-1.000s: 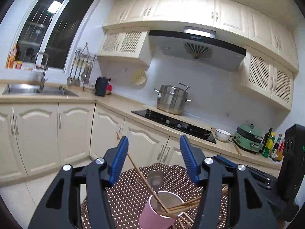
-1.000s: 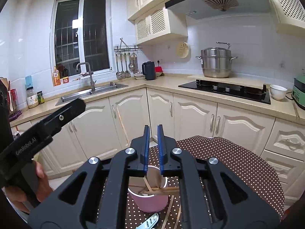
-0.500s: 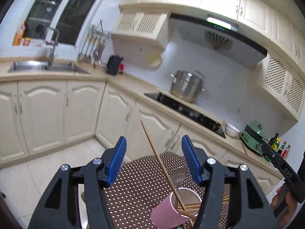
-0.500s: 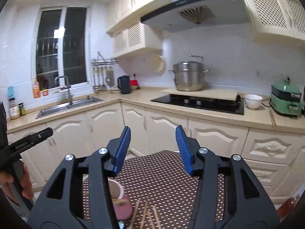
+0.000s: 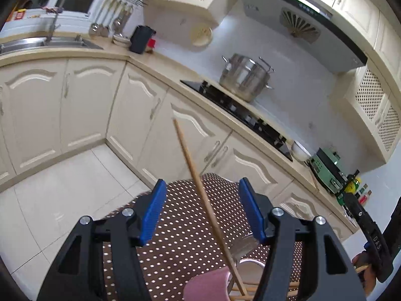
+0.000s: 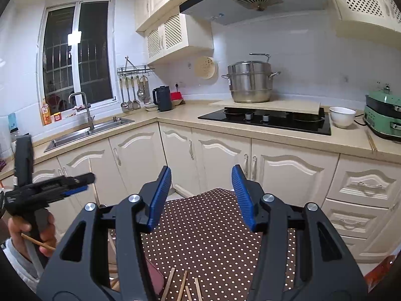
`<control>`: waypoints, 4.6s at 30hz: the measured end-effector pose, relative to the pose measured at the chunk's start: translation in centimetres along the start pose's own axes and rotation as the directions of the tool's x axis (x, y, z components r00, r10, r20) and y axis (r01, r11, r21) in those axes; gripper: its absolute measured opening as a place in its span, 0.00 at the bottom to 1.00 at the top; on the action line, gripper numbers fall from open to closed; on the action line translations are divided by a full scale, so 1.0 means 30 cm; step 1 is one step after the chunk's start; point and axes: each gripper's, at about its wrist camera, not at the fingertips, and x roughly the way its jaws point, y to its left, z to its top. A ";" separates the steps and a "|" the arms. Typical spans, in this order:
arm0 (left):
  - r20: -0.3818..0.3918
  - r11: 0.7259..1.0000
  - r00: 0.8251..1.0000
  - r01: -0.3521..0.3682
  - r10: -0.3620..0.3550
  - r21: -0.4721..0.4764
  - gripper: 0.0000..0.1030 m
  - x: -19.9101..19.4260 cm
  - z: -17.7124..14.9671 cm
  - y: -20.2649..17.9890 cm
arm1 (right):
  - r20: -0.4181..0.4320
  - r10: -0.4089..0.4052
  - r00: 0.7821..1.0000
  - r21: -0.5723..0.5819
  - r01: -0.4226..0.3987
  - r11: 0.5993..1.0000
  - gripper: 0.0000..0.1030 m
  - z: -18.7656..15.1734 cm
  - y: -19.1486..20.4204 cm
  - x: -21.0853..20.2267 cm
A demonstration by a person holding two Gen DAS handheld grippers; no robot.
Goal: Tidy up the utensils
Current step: 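Move both grippers back down to the utensil pile, then grasp the light blue knife with the left gripper, then lift the knife with the left gripper while the right gripper grasps a chopstick, then carry the knife and the chopstick up over the pink cup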
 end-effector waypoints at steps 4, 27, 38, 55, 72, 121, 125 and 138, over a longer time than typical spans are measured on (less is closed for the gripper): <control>-0.025 1.000 0.999 0.024 -0.024 0.005 0.46 0.046 -0.008 -0.012 | 0.011 0.021 1.000 -0.005 -0.021 1.000 0.51 0.000 0.008 -0.014; 0.190 0.926 0.979 -0.008 -0.068 0.376 0.45 -0.286 -0.099 -0.344 | 0.056 0.032 0.998 -0.060 -0.028 0.998 0.55 0.024 0.111 -0.166; 0.326 0.901 0.940 -0.222 0.097 0.372 0.70 -0.548 -0.226 -0.502 | 0.023 0.035 0.999 -0.068 -0.033 0.997 0.56 -0.022 0.123 -0.329; -0.124 0.912 0.979 -0.098 0.159 0.399 0.70 -0.467 -0.574 -0.469 | -0.243 -0.015 0.970 -0.044 0.004 0.999 0.58 -0.308 -0.049 -0.439; -0.507 0.911 0.801 -0.111 0.319 0.398 0.45 -0.052 -0.670 -0.264 | -0.453 0.007 0.892 -0.004 -0.010 1.000 0.58 -0.493 -0.134 -0.319; -0.290 0.988 0.946 -0.120 0.145 0.102 0.25 -0.418 -0.538 -0.083 | -0.786 -0.001 0.619 -0.070 -0.088 0.994 0.06 -0.489 -0.064 0.219; -0.241 0.991 0.964 -0.090 0.112 0.102 0.24 -0.449 -0.538 -0.099 | -0.745 0.031 0.667 -0.022 -0.072 0.997 0.06 -0.454 -0.131 0.189; -0.123 0.986 0.992 0.054 -0.035 0.157 0.07 -0.549 -0.549 -0.205 | -0.324 0.126 0.937 0.179 -0.070 0.981 0.06 -0.219 -0.209 -0.129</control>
